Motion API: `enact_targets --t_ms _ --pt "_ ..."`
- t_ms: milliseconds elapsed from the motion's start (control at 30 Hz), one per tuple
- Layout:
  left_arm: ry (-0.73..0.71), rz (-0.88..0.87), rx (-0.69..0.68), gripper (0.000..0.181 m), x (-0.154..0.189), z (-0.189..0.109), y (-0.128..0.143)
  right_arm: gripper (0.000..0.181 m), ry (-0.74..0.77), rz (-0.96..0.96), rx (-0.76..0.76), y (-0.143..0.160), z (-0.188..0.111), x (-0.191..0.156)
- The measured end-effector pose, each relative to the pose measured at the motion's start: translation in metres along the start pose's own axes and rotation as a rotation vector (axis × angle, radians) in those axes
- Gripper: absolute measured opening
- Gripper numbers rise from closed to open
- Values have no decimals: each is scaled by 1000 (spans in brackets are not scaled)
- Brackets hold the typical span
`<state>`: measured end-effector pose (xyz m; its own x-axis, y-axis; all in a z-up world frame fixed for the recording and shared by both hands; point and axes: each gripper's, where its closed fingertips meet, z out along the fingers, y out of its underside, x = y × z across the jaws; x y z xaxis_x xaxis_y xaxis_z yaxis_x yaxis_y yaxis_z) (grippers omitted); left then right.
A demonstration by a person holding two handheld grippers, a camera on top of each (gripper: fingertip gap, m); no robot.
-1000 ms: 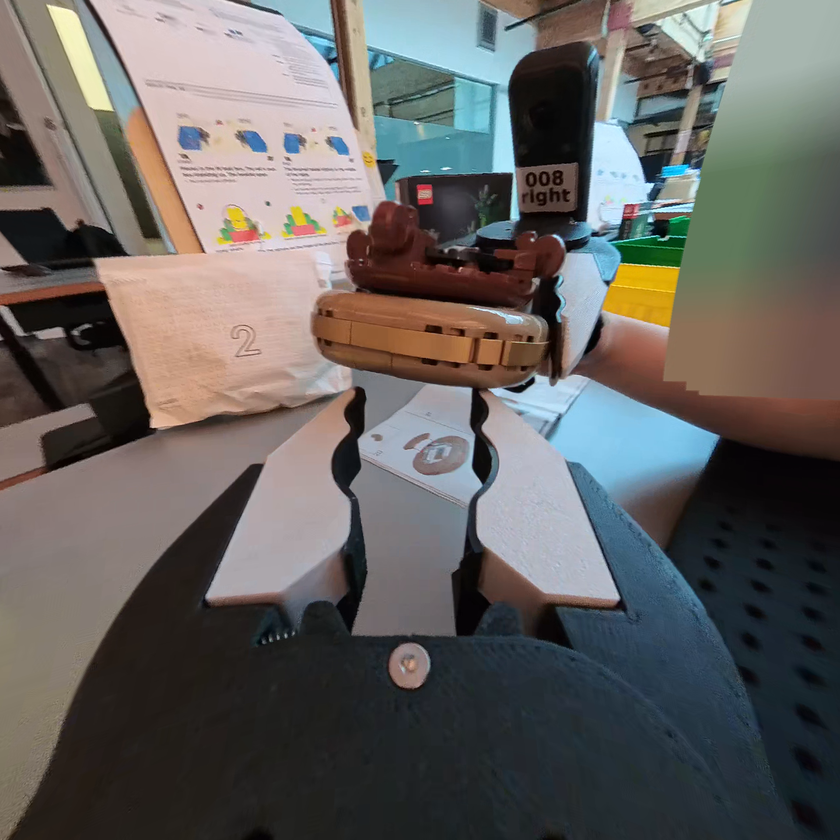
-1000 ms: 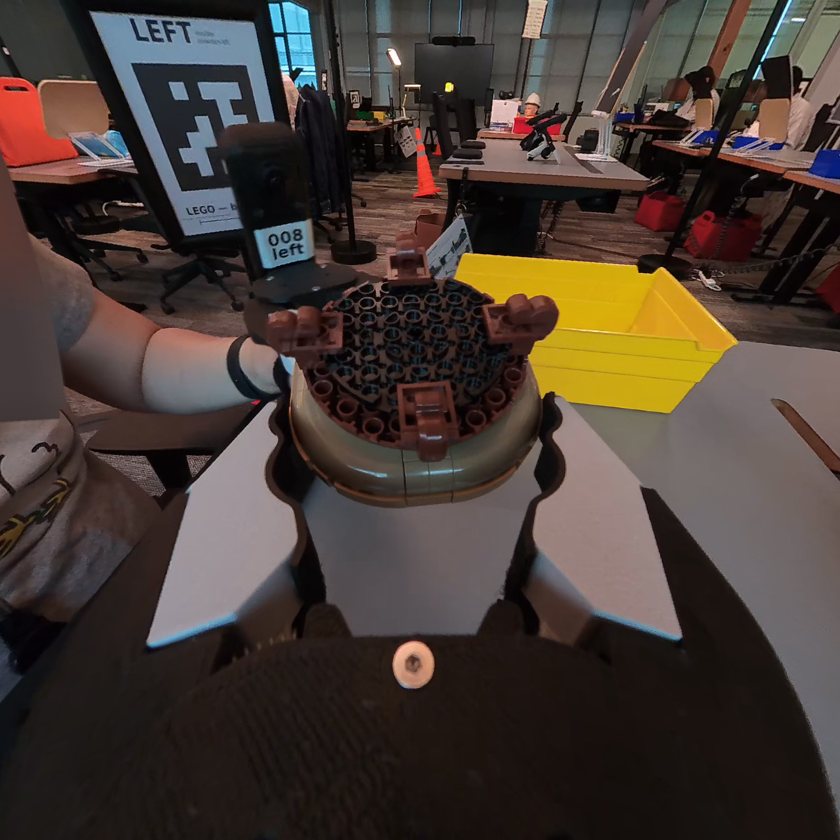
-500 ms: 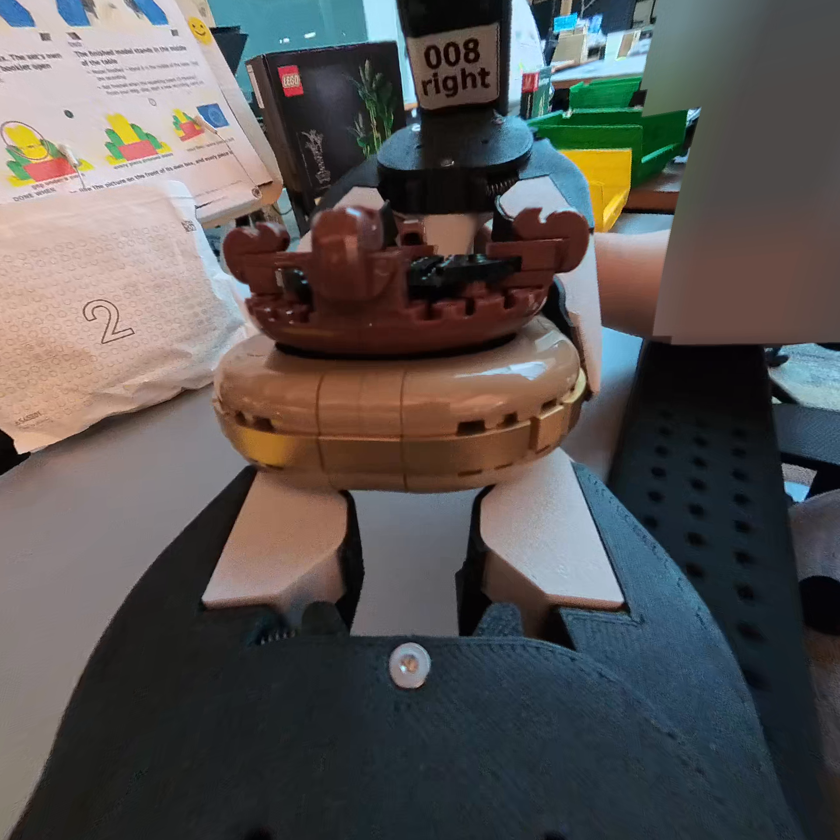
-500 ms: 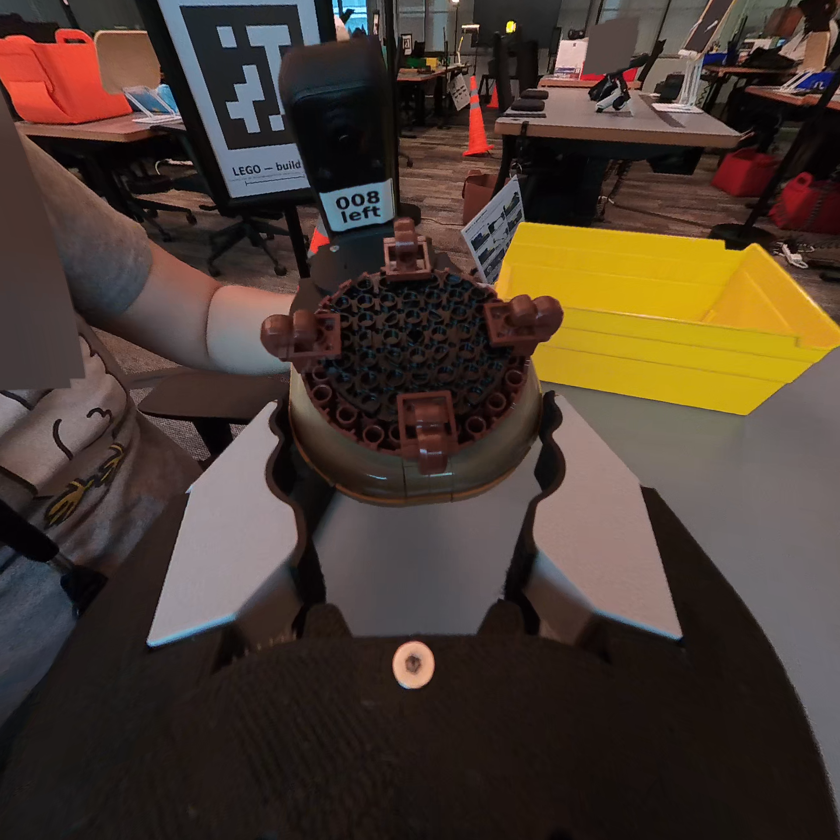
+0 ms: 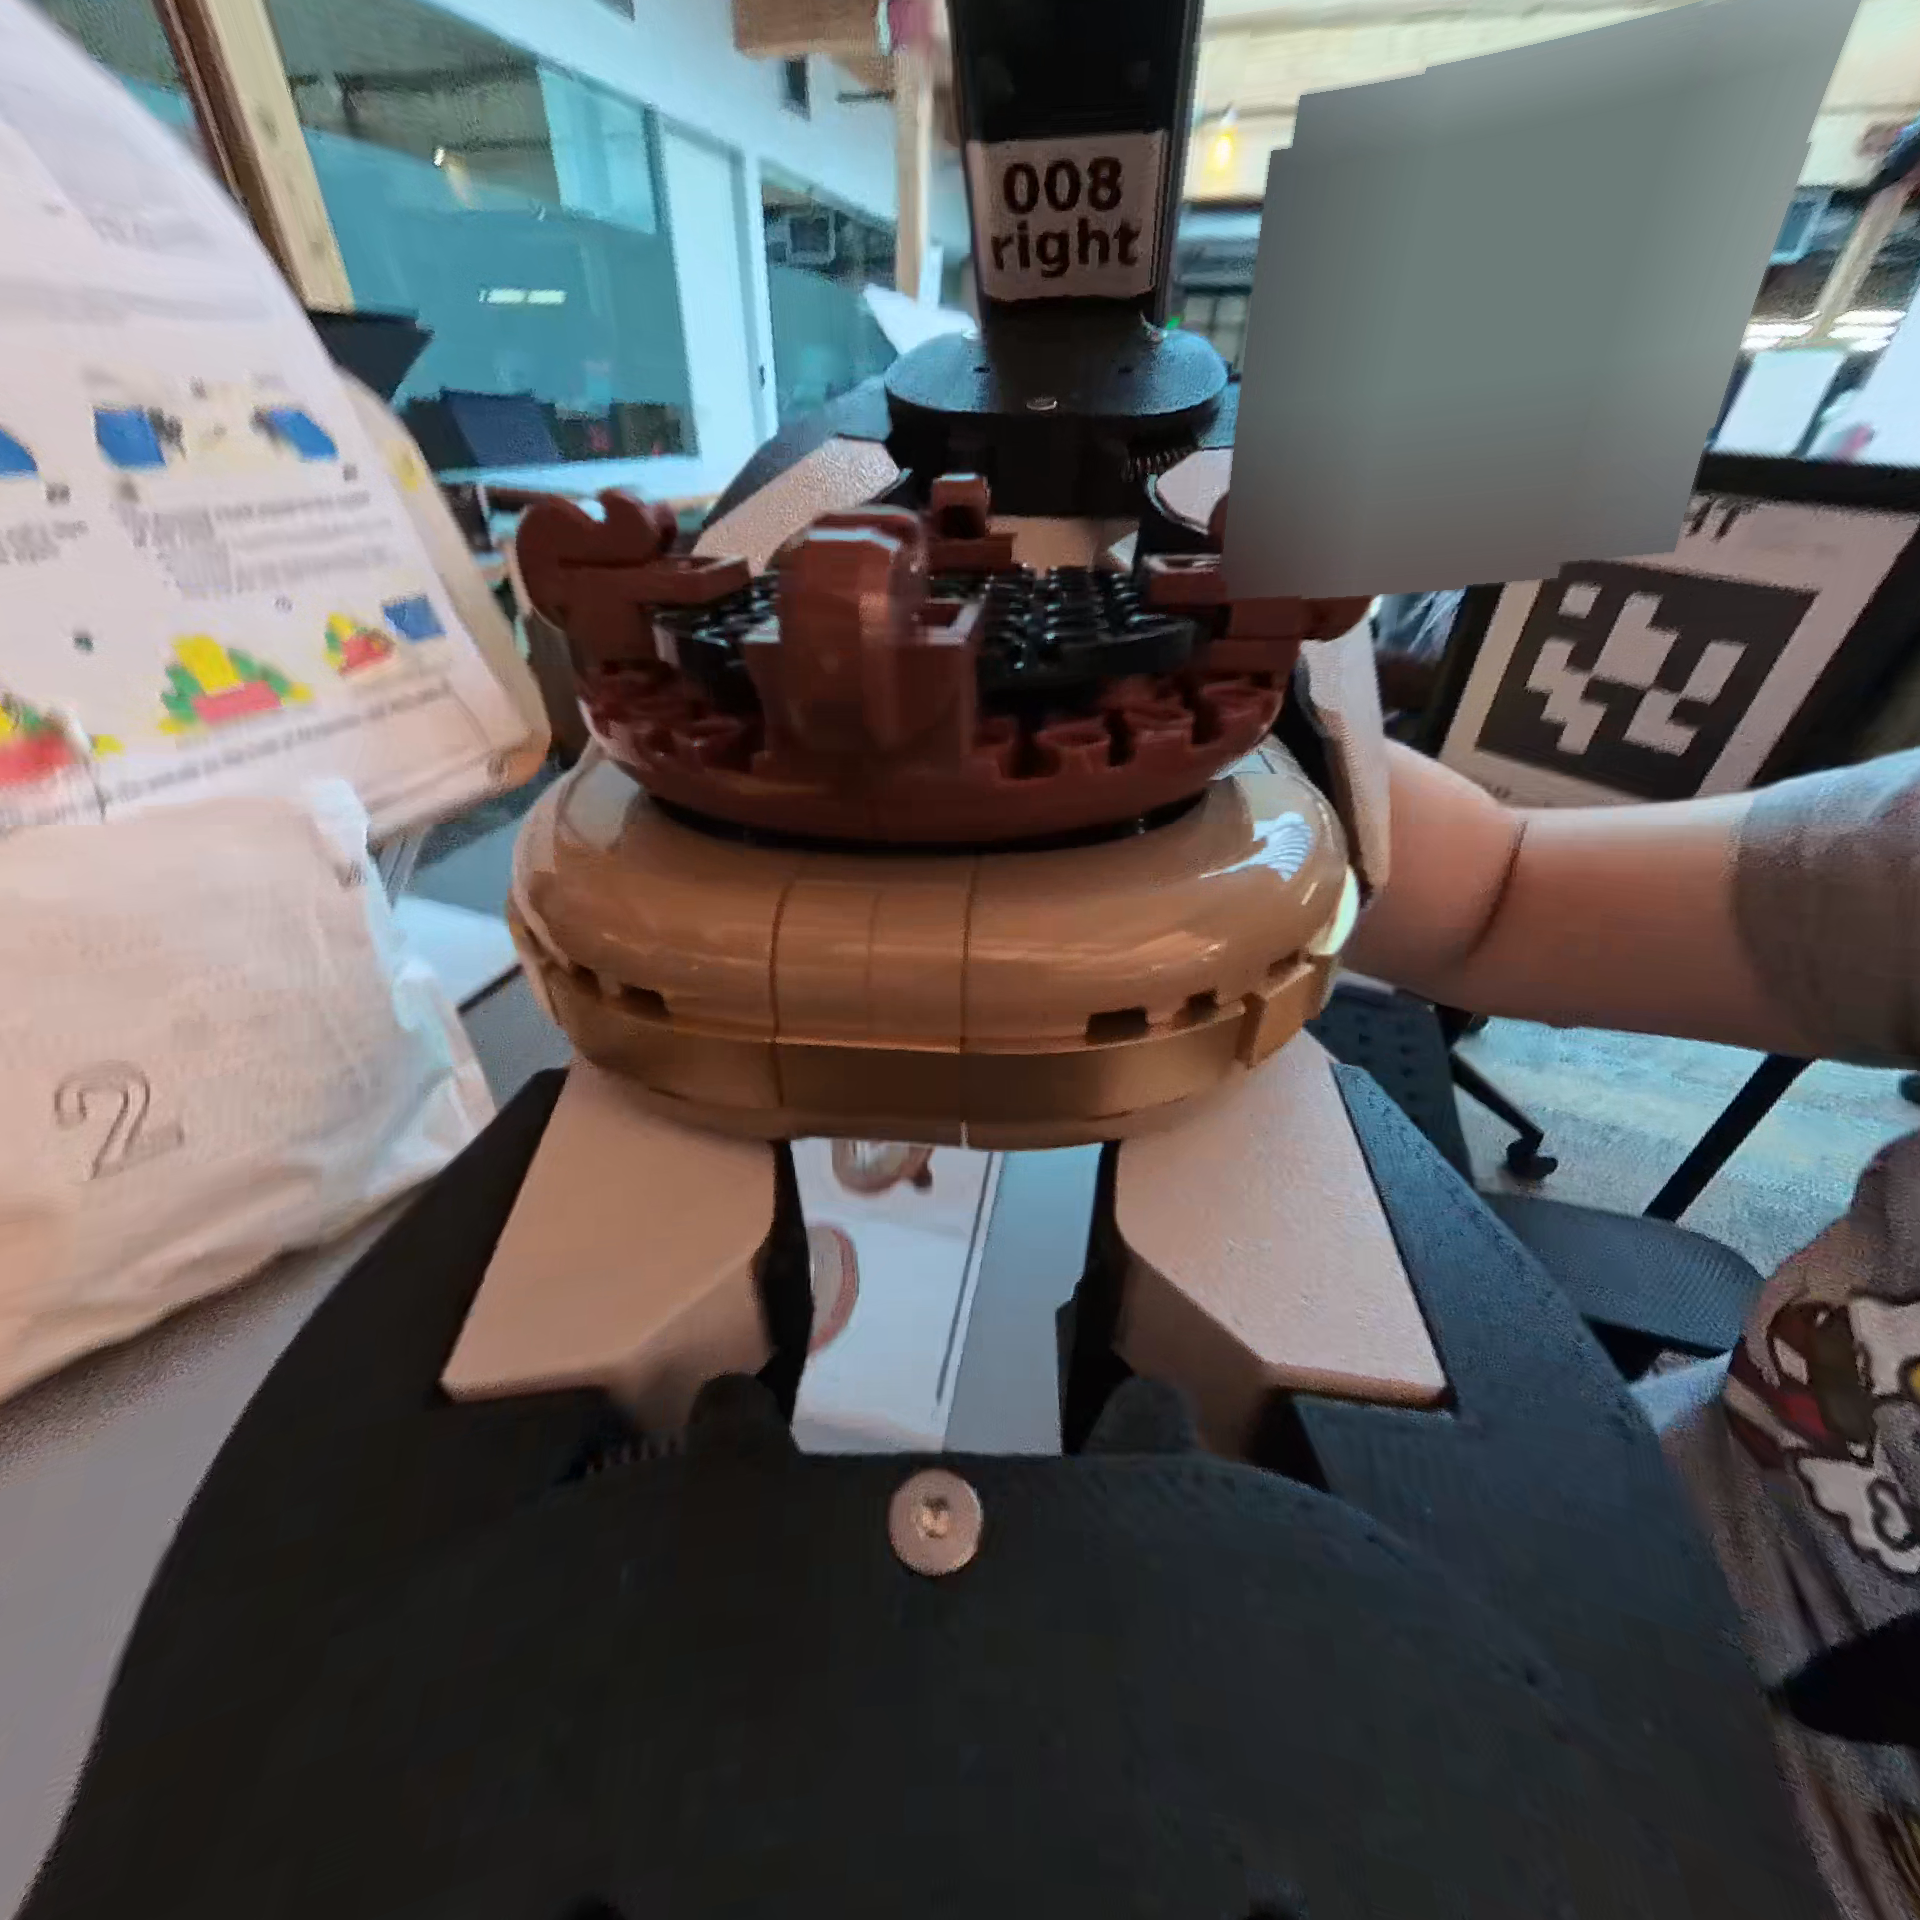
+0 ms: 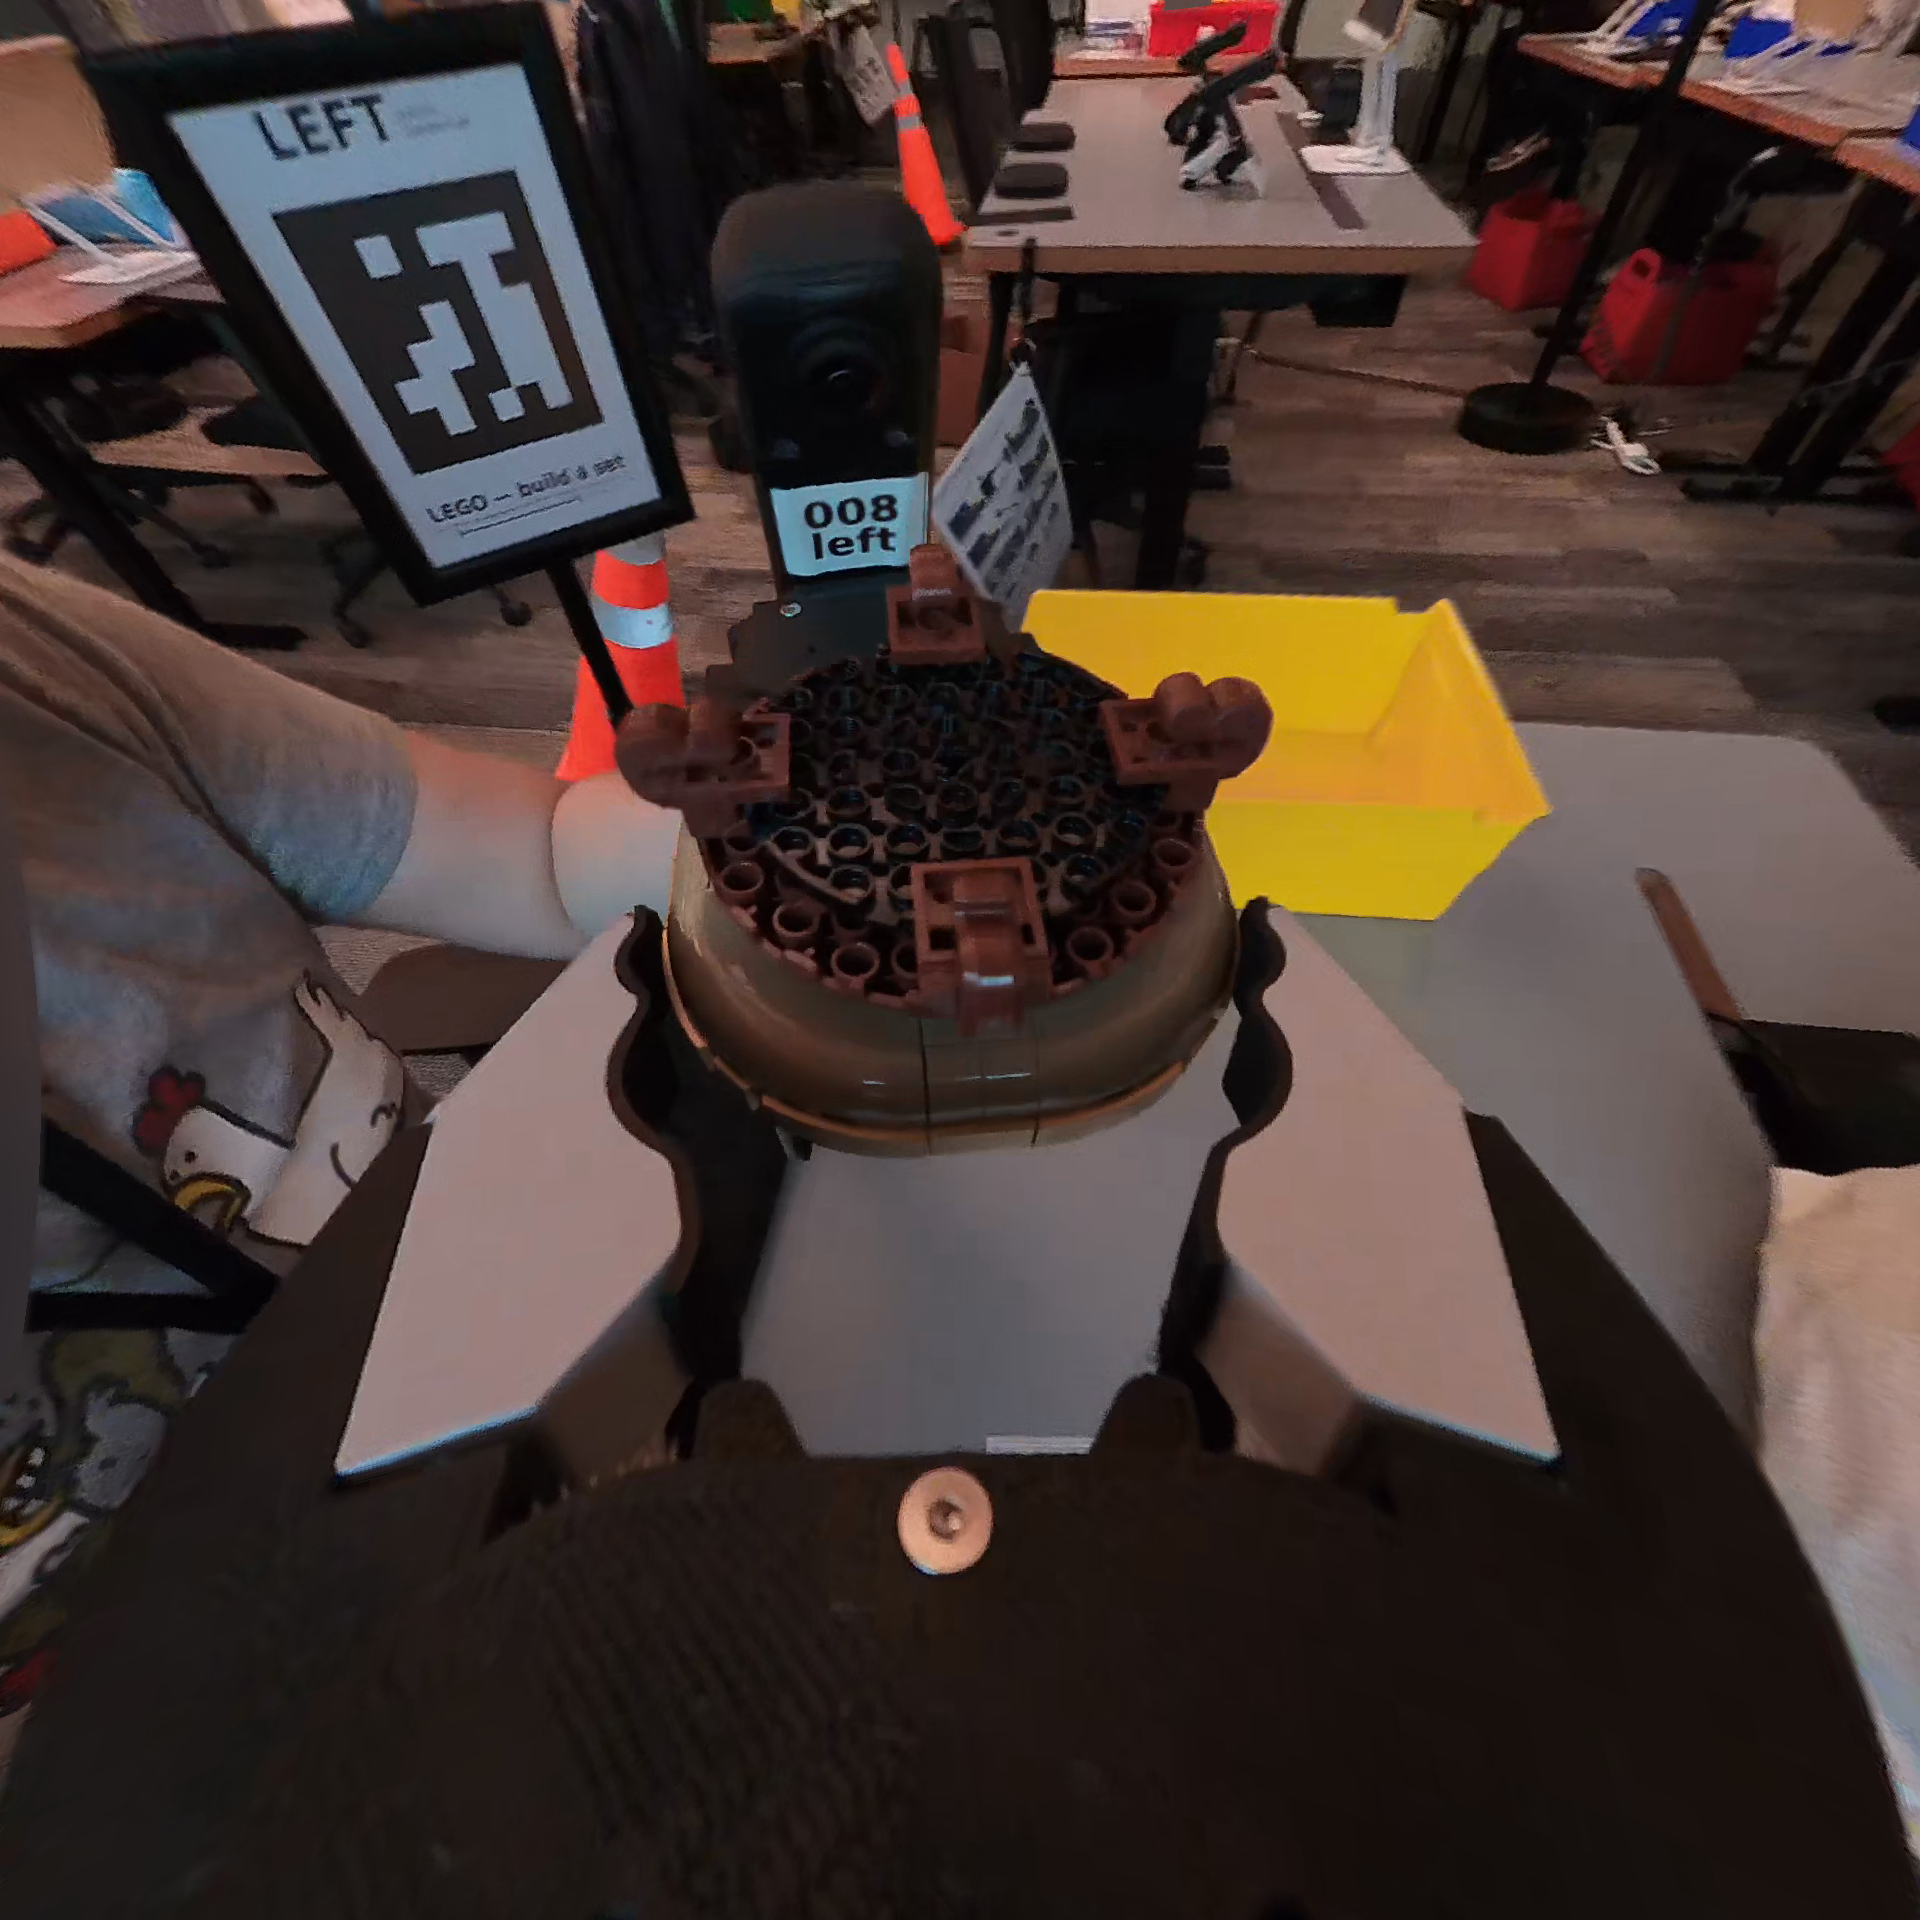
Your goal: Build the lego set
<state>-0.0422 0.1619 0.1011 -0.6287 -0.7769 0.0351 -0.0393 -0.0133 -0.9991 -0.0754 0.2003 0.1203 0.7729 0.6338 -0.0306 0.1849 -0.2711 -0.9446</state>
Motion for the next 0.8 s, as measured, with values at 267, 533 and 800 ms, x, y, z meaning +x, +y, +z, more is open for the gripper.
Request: enact_targets --t_ms 267,533,800 --pt "102 83 82 56 16 7 -66 108 126 -48 -65 -56 -29 -11" --pt "123 87 107 55 18 -1 -83 109 171 -52 -12 -76 -27 -14" --pt "127 80 96 55 15 -3 -75 119 197 -76 28 -75 -25 -8"
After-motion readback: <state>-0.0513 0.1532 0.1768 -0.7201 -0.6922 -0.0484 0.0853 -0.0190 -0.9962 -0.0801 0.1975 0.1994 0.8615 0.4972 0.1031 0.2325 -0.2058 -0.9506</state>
